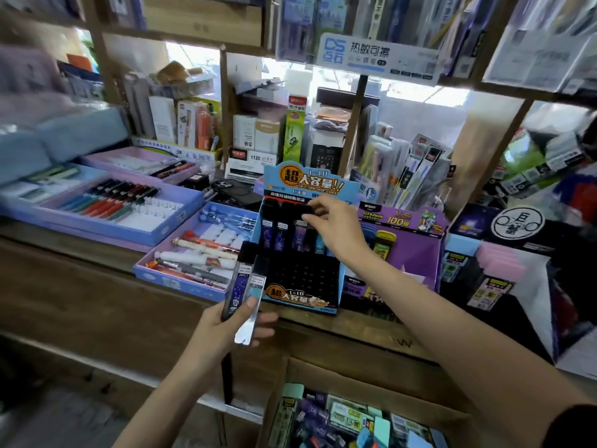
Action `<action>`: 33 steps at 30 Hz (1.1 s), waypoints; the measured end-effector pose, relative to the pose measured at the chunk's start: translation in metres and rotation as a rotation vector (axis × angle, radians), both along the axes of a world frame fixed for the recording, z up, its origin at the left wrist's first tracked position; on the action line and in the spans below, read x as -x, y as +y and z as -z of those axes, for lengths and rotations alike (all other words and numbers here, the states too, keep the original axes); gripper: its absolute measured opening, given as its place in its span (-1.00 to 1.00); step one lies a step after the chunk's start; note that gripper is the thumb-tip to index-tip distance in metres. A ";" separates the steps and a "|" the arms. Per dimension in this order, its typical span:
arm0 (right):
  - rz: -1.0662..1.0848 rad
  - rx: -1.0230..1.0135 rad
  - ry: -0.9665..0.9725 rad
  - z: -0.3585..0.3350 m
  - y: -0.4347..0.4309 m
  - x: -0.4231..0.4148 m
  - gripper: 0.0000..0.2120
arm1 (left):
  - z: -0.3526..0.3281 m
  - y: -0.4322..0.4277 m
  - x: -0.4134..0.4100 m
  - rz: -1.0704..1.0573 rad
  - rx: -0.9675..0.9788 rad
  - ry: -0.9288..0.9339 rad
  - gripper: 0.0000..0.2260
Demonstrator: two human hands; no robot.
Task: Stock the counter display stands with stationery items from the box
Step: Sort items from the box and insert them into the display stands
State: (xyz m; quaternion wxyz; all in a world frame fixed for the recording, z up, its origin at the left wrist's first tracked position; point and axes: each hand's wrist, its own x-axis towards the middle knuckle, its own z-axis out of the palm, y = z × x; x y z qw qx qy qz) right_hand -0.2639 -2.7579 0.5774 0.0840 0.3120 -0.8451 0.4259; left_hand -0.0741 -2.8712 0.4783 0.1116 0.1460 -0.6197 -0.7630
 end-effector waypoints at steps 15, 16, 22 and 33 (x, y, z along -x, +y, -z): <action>0.035 -0.090 0.007 -0.007 -0.009 0.013 -0.73 | 0.010 0.003 0.008 -0.058 0.058 0.060 -0.67; 0.028 -0.081 -0.015 -0.005 -0.009 0.012 -0.73 | 0.011 0.002 0.008 -0.064 0.062 0.062 -0.68; 0.046 -0.116 -0.029 0.007 -0.019 0.009 -0.76 | 0.013 0.003 0.010 -0.062 0.081 0.093 -0.69; -0.229 0.055 -0.581 0.007 0.022 -0.036 -0.64 | -0.008 0.020 0.025 -0.030 0.025 0.182 -0.71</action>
